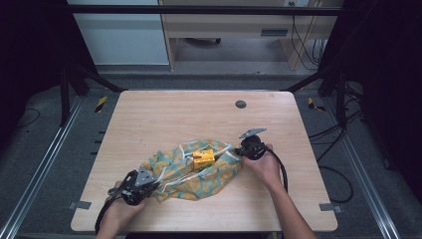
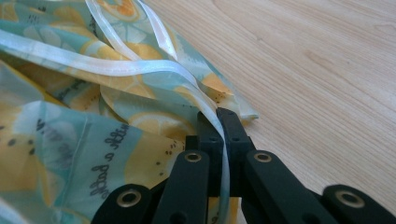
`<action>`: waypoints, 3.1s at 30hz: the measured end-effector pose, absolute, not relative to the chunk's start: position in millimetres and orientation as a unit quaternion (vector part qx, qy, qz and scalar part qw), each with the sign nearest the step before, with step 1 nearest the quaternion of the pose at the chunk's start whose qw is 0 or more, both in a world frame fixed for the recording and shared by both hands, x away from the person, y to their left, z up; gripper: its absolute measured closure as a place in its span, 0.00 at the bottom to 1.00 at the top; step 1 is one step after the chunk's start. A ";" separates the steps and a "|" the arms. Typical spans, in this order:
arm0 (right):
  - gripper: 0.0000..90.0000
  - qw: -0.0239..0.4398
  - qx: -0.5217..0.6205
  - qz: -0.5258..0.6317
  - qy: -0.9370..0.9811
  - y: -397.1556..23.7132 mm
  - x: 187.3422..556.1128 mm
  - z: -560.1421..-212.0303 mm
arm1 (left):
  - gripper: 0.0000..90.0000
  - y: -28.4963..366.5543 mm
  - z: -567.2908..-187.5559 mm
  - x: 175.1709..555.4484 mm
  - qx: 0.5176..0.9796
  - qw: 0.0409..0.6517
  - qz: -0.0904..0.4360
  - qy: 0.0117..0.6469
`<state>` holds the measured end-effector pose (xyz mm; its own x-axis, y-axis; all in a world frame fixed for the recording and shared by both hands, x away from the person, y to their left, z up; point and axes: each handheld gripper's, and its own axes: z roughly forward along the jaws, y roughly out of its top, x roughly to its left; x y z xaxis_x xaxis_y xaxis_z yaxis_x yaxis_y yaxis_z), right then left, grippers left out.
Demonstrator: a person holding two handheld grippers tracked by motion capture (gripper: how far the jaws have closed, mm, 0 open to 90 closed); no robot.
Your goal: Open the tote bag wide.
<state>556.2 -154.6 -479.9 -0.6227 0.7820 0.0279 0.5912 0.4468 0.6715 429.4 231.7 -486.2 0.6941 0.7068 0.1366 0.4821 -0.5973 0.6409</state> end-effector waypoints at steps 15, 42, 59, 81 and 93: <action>0.99 0.159 0.388 0.313 0.852 -154.1 552.8 -489.2 | 0.98 232.6 -486.6 427.8 0.874 0.292 0.188 0.340; 0.32 0.201 0.342 0.430 0.811 -152.8 504.2 -398.5 | 0.47 234.8 -450.8 414.0 0.821 0.404 0.232 0.332; 0.19 0.171 0.289 0.399 0.853 -137.2 441.8 -435.4 | 0.34 204.3 -422.6 485.6 0.846 0.392 0.189 0.308; 0.99 0.135 0.267 0.326 0.897 -139.9 442.9 -477.2 | 1.00 202.1 -458.4 530.6 0.843 0.355 0.156 0.374; 1.00 0.116 0.276 0.318 0.900 -149.9 441.6 -486.9 | 1.00 211.1 -472.3 538.3 0.832 0.350 0.154 0.402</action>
